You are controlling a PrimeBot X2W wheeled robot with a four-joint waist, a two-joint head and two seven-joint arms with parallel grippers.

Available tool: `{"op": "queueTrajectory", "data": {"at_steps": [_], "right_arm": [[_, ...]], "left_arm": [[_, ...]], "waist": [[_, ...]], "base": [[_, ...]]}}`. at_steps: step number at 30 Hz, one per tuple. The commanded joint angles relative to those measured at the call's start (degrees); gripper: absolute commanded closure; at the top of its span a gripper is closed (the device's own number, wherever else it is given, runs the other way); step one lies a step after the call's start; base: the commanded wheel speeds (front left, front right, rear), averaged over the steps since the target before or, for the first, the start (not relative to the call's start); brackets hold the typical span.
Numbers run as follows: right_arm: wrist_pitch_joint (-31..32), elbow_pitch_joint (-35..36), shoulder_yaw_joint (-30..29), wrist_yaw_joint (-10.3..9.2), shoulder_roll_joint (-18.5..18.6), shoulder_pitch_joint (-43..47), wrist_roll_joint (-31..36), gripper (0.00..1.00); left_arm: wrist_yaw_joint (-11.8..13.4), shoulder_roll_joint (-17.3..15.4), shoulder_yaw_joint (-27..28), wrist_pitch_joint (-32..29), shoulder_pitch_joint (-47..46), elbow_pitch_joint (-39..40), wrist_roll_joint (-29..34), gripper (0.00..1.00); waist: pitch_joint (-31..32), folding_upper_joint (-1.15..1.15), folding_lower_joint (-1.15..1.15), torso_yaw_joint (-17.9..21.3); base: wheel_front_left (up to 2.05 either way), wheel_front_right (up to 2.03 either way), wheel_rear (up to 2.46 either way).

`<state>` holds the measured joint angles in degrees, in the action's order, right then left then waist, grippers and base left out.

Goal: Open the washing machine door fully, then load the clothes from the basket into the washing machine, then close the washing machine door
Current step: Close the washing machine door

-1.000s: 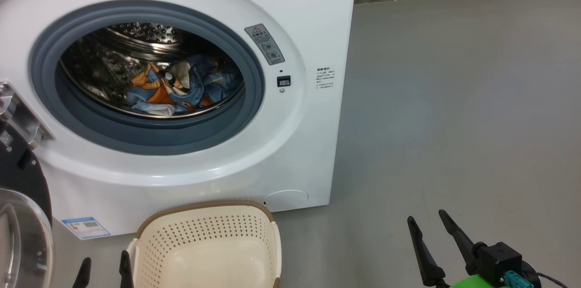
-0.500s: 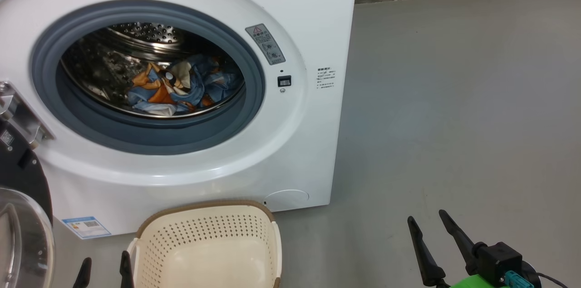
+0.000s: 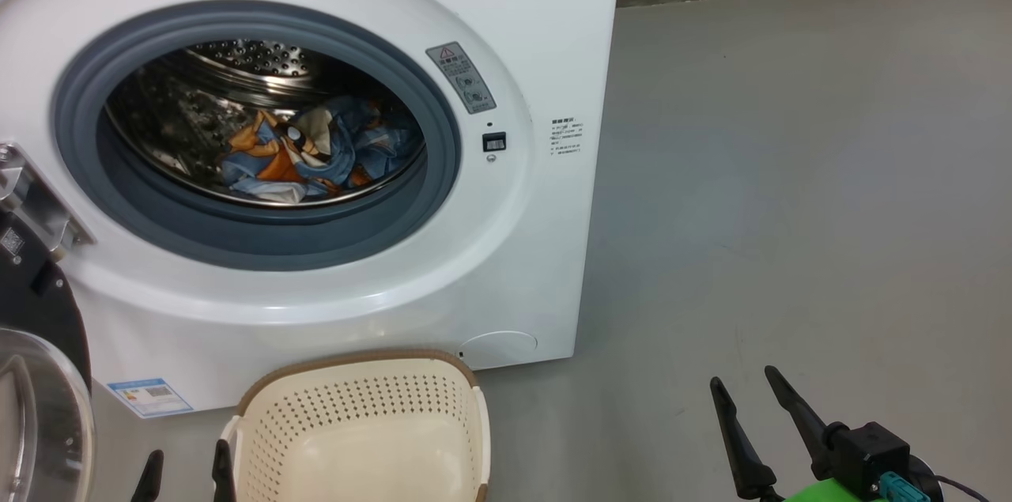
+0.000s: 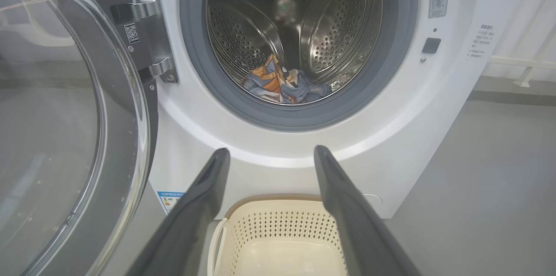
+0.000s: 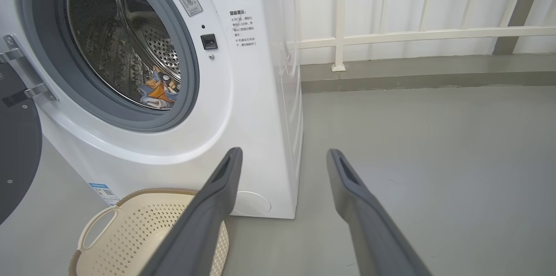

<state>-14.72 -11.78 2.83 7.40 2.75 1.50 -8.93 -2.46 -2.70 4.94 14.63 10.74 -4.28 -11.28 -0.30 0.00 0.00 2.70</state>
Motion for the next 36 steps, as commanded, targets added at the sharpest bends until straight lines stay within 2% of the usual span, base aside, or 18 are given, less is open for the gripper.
{"op": "queueTrajectory", "data": {"at_steps": [1, 8, 16, 20, 24, 30, 36], "right_arm": [[-0.28, 1.22, 1.27, 0.09, 0.12, -0.55, 0.27, 0.0], [-0.28, 1.09, 1.17, 0.09, 0.12, -0.69, -0.03, 0.0], [-0.28, 1.19, 1.1, 0.09, 0.12, -0.65, -0.28, 0.0], [-0.28, 1.2, 0.89, 0.09, 0.12, -0.72, -0.29, 0.0], [-0.28, 1.3, 0.62, 0.09, 0.12, -0.73, -0.27, 0.0], [-0.28, 1.42, 0.64, 0.09, 0.12, -0.77, -0.29, 0.0], [-0.28, 1.44, 0.61, 0.09, 0.12, -0.39, -0.16, 0.0]], "left_arm": [[0.51, -0.19, 2.03, 0.37, -1.37, 0.78, 0.77, 0.0], [0.37, -0.18, 2.06, 0.37, -2.04, 0.51, 1.36, 0.0], [-0.35, -0.18, 2.14, 0.37, -2.78, 0.7, 0.82, 0.0], [0.5, -0.18, 2.71, 0.37, -3.22, 1.72, 1.52, 0.0], [0.16, -0.18, 2.4, 0.37, -3.38, 2.26, 1.7, 0.0], [-0.49, -0.18, 1.45, 0.37, -3.08, 2.09, 1.09, 0.0], [-0.08, -0.18, 0.87, 0.37, -2.81, 2.1, 0.69, 0.0]], "waist": [[0.03, 0.0, 0.0, 0.0], [-0.1, 0.0, 0.0, -0.1], [-0.45, 0.0, 0.0, -0.15], [-0.54, 0.0, 0.0, -0.29], [-0.53, 0.0, 0.0, -0.58], [-0.43, 0.0, 0.0, -0.91], [-0.24, 0.0, 0.0, -1.45]], "base": [[-0.55, 0.53, 0.02], [-1.09, 1.07, 0.02], [-1.98, 1.98, 0.0], [-1.98, 1.98, 0.0], [-1.45, 1.45, 0.0], [-0.77, 0.77, 0.0], [-0.08, 0.08, 0.0]]}}
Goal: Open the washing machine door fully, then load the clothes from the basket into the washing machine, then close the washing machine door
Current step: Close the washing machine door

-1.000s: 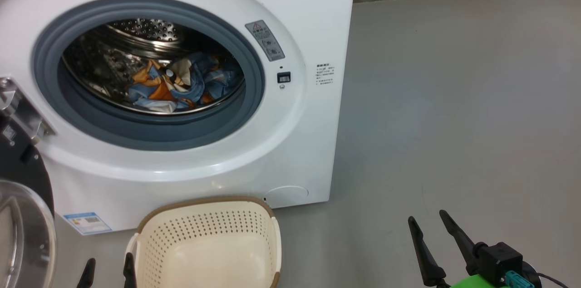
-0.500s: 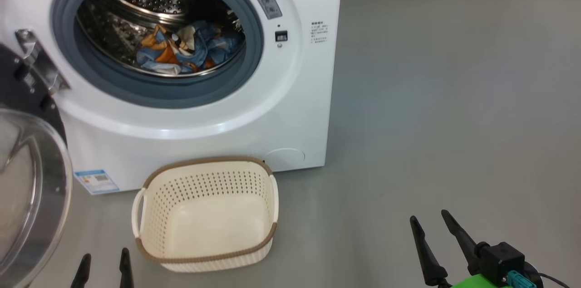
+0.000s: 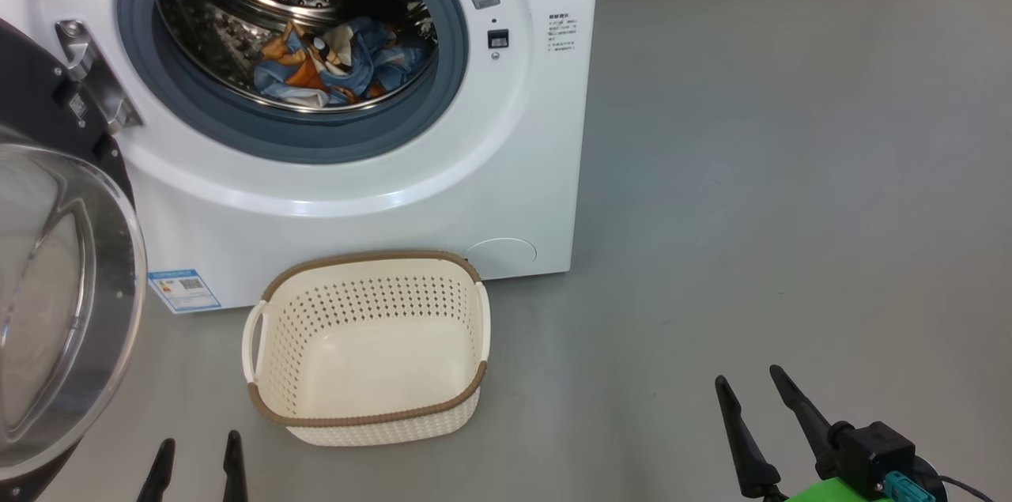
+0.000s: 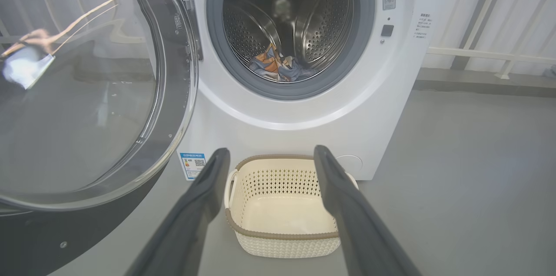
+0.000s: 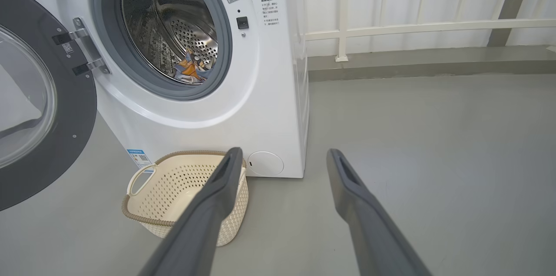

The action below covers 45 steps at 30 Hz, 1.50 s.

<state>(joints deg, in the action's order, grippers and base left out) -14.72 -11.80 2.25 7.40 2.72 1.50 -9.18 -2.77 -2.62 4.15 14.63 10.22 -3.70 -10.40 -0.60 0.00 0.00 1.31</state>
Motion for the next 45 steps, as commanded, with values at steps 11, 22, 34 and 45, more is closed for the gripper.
{"op": "queueTrajectory", "data": {"at_steps": [11, 22, 34, 45], "right_arm": [[-0.28, 1.46, 1.41, 0.09, 0.16, -0.27, 0.35, 0.0], [-0.28, 1.71, 1.49, 0.09, 0.16, -0.14, 0.61, 0.0], [-0.28, 3.02, 1.83, 0.09, 0.16, 0.05, 1.28, 0.0], [-0.28, 3.17, 2.06, 0.09, 0.16, -0.09, 1.09, 0.0]], "left_arm": [[0.76, -0.26, 1.47, 0.37, -1.29, 2.87, 0.04, 0.0], [1.14, -0.26, 1.29, 0.37, -0.87, 3.22, -0.44, 0.0], [3.69, -0.26, 1.16, 0.37, -0.57, 3.86, -3.24, 0.0], [5.49, -0.26, 1.3, 0.37, 0.03, 3.69, -2.08, 0.0]], "waist": [[0.46, 0.0, 0.0, -0.4], [0.77, 0.0, 0.0, -0.8], [0.93, 0.0, 0.0, -5.0], [0.27, 0.0, 0.0, -13.05]], "base": [[0.0, 0.0, 0.0], [0.0, 0.0, 0.0], [0.0, 0.0, 0.0], [0.0, 0.0, 0.0]]}}
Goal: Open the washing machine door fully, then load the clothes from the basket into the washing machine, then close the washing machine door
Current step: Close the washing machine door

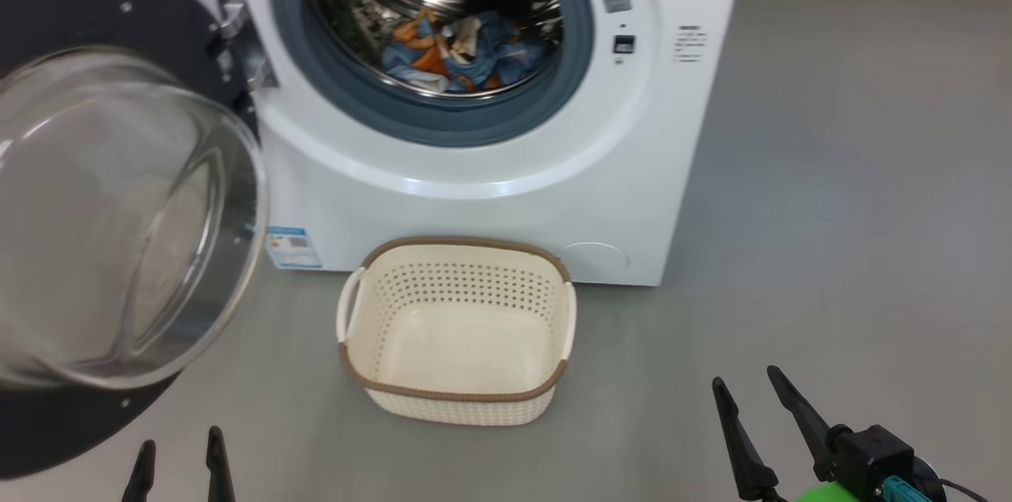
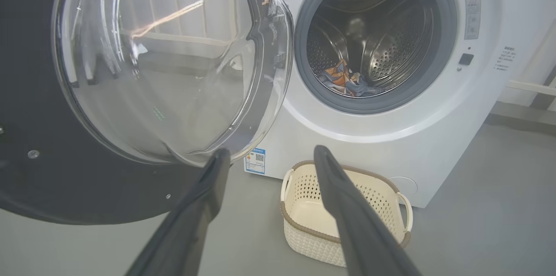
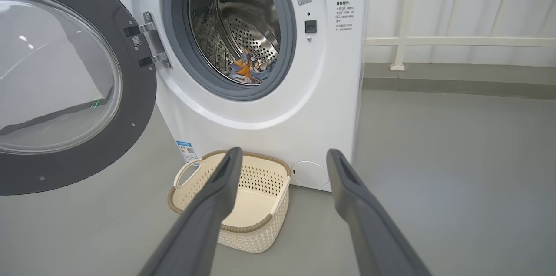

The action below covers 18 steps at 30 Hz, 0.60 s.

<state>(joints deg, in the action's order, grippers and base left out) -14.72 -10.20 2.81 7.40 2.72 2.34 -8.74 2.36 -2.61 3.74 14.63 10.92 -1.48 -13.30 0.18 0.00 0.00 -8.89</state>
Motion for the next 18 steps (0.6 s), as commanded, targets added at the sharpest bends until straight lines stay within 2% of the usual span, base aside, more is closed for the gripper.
{"op": "queueTrajectory", "data": {"at_steps": [1, 18], "right_arm": [[-0.28, 1.59, 1.56, 0.09, 0.16, -1.03, 0.56, 0.0], [-0.28, 1.73, 2.69, 0.09, 0.16, -3.1, 2.58, 0.0]], "left_arm": [[0.42, -0.27, 1.78, 0.37, -0.7, 1.4, 0.72, 0.0], [2.8, -0.27, 1.2, 0.37, -1.64, 0.26, -1.66, 0.0]], "waist": [[-0.65, 0.0, 0.0, -3.56], [-3.1, 0.0, 0.0, -13.6]], "base": [[0.0, 0.0, 0.0], [0.0, 0.0, 0.0]]}}
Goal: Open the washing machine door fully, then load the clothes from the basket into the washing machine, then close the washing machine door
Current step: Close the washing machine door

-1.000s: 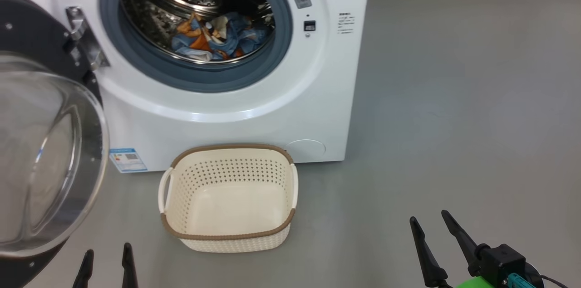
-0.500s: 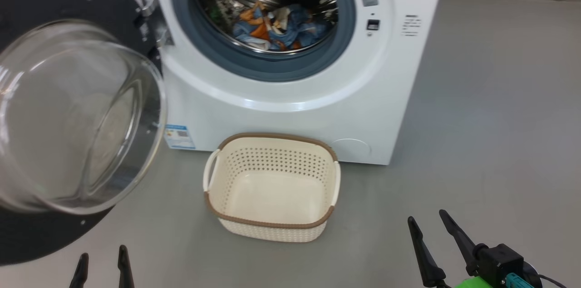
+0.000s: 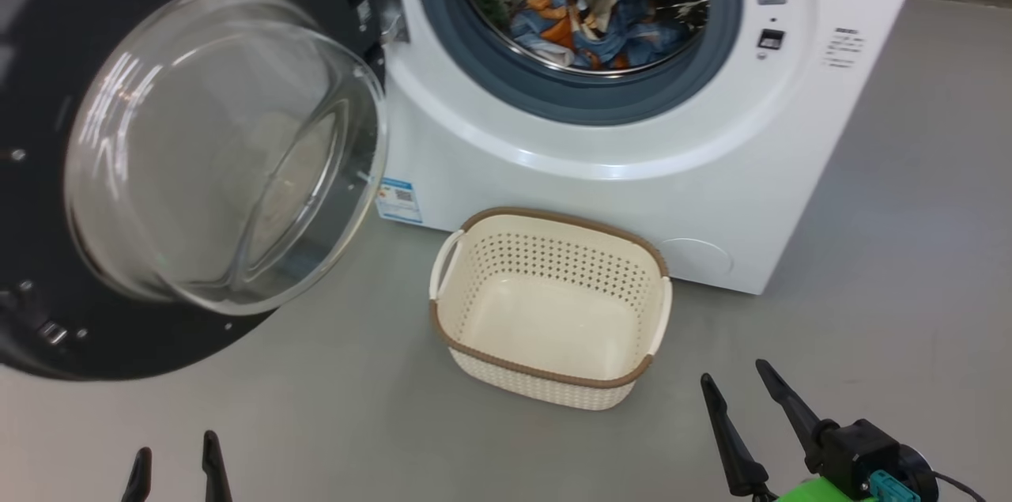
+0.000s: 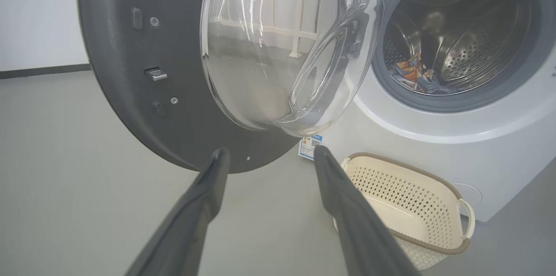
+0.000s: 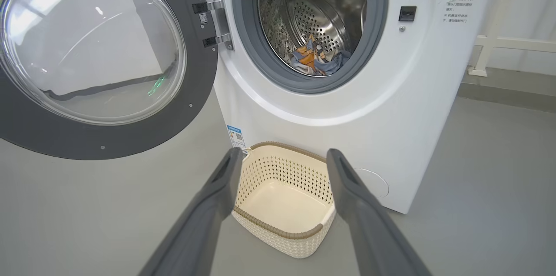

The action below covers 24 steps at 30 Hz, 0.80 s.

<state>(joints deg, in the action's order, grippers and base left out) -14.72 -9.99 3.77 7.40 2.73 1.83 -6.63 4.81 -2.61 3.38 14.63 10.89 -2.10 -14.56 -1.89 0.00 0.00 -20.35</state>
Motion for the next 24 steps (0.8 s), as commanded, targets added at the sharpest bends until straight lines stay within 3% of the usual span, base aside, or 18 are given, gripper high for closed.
{"op": "queueTrajectory", "data": {"at_steps": [1, 13, 24], "right_arm": [[-0.28, 1.48, 1.82, 0.09, 0.15, -2.69, 0.62, 0.0], [-0.28, 0.96, 2.52, 0.09, 0.15, -3.54, 1.44, 0.0], [-0.28, 0.59, 3.12, 0.09, 0.15, -3.67, 1.67, 0.0]], "left_arm": [[0.51, -0.27, 1.49, 0.37, -1.7, 0.9, -0.53, 0.0], [2.12, -0.27, 1.31, 0.37, -1.84, 0.63, -1.46, 0.0], [2.95, -0.27, 1.38, 0.37, -1.11, 1.07, -1.5, 0.0]], "waist": [[-1.16, 0.0, 0.0, -2.68], [-1.79, 0.0, 0.0, -7.5], [-1.9, 0.0, 0.0, -8.49]], "base": [[0.0, 0.0, 0.0], [0.0, 0.0, 0.0], [0.0, 0.0, 0.0]]}}
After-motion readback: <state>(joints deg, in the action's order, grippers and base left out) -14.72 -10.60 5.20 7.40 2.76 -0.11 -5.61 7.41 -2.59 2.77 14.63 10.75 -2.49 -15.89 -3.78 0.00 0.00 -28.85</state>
